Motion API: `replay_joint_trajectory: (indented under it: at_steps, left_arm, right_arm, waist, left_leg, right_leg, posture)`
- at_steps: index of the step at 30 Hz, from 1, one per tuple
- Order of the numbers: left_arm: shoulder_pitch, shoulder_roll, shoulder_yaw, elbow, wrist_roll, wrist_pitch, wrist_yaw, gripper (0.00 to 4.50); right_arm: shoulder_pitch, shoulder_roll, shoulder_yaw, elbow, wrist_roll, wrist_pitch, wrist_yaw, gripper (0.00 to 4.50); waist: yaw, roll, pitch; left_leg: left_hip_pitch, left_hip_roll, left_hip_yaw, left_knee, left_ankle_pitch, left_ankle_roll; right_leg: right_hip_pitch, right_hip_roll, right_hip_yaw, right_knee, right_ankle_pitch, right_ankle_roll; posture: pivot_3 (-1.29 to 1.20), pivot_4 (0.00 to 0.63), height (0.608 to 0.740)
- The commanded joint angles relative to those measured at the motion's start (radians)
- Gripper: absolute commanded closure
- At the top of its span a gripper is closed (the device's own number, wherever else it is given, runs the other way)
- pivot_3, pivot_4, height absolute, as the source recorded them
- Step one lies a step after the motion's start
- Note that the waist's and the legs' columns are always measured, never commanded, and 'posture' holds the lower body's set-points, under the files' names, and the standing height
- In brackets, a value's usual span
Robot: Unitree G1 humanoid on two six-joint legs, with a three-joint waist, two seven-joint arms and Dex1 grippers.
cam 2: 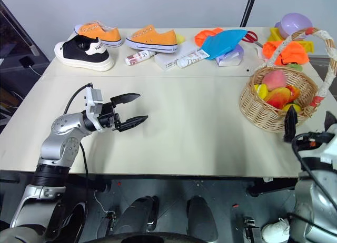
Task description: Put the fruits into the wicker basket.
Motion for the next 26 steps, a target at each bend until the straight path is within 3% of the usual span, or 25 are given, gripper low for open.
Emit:
replay_joint_trajectory:
  at_steps: [1,4,11,18,26]
  left_arm:
    - [0.040,0.015,0.048,0.011,0.033,-0.047,0.051,0.00]
    - [0.057,0.011,0.082,0.012,0.050,-0.064,0.124,0.00]
    - [0.082,0.030,0.235,0.075,0.122,-0.058,0.428,0.00]
    - [0.257,-0.005,0.343,-0.087,0.083,0.020,0.593,0.00]
    - [0.324,-0.014,0.386,-0.160,0.080,0.065,0.680,0.00]
  right_arm:
    - [0.040,0.021,0.179,-0.111,-0.075,-0.056,0.047,0.04]
    - [-0.008,-0.038,0.301,-0.049,-0.122,-0.043,0.124,0.04]
    - [-0.243,-0.233,0.502,0.225,-0.053,-0.004,0.489,0.04]
    - [-0.471,-0.223,0.582,0.457,-0.069,-0.040,0.610,0.04]
    - [-0.539,-0.197,0.619,0.575,-0.088,-0.089,0.664,0.04]
  waist:
    - [-0.005,0.000,0.000]
    - [-0.003,0.000,0.000]
    - [0.005,-0.002,0.000]
    - [0.006,-0.003,0.000]
    - [0.006,-0.004,0.000]
  left_leg:
    - [0.002,0.000,0.000,-0.002,0.000,0.000]
    - [0.008,0.001,0.001,-0.003,0.000,0.000]
    - [0.009,0.000,-0.001,-0.003,0.000,0.000]
    - [0.009,0.001,-0.001,-0.004,0.000,0.000]
    - [0.009,-0.001,-0.002,-0.004,0.000,0.000]
  right_leg:
    - [0.001,0.000,0.000,0.000,0.000,0.000]
    - [0.005,0.001,0.001,-0.001,0.000,-0.001]
    - [0.010,0.001,0.000,-0.004,0.000,0.000]
    - [0.009,0.001,-0.001,-0.004,0.000,0.000]
    - [0.009,-0.001,-0.002,-0.004,0.000,0.000]
  posture:
    - [0.00,0.150,0.740]
    - [0.00,0.150,0.740]
    - [0.00,0.150,0.740]
    - [0.00,0.150,0.740]
    - [0.00,0.150,0.740]
